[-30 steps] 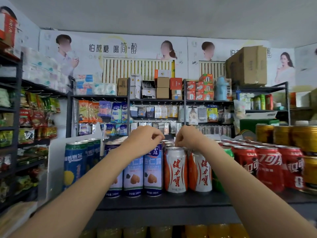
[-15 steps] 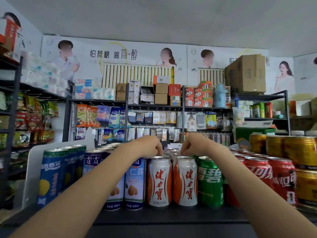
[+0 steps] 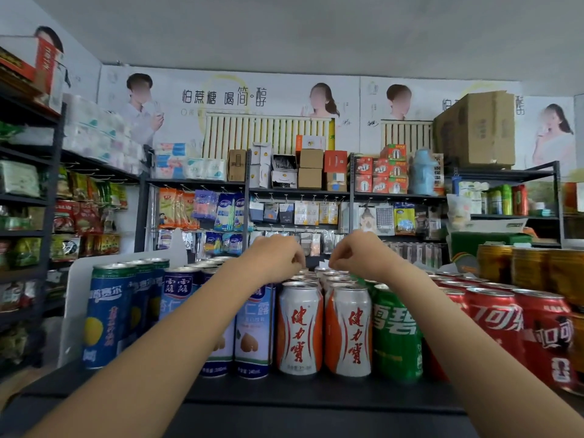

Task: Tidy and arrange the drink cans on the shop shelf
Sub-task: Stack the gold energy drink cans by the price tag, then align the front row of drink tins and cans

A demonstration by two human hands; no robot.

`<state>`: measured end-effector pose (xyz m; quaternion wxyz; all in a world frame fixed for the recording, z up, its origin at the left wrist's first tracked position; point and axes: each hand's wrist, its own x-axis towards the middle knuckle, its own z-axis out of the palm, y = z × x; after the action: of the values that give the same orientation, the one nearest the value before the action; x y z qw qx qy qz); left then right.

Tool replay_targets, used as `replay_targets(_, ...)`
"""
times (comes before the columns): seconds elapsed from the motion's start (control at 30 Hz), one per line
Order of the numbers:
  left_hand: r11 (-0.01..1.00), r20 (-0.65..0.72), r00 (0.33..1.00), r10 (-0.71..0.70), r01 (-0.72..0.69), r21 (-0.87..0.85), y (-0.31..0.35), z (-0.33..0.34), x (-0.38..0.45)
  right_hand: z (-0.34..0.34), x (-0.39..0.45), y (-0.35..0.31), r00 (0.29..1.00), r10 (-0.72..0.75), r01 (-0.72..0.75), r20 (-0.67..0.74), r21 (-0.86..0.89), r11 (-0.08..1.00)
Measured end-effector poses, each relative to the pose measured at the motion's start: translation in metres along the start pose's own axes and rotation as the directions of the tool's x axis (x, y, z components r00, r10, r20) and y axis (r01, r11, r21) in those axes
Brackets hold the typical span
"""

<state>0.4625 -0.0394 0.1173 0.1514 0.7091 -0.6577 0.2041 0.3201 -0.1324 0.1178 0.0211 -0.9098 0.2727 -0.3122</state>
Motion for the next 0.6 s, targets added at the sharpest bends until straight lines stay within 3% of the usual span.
replay_targets(0.1,0.997,-0.269,0.963,-0.001,-0.018,-0.071,-0.014,-0.008,-0.028,0.003,-0.004,-0.031,0.99,-0.101,0.116,-0.1,0.156,0.981)
replay_targets(0.17,0.984,-0.352,0.934,-0.054,-0.01,-0.177,-0.032,-0.016,-0.05,0.008,-0.005,-0.053,0.983,-0.138,0.166,-0.12,0.266,0.95)
replay_targets(0.4,0.947,-0.33,0.917,-0.224,0.124,-0.298,-0.119,-0.037,-0.11,0.04,0.008,-0.135,0.97,-0.214,0.239,-0.111,0.32,0.917)
replay_targets(0.6,0.949,-0.327,0.914,-0.24,0.149,-0.279,-0.19,-0.035,-0.147,0.072,0.031,-0.205,0.963,-0.245,0.267,-0.111,0.279,0.922)
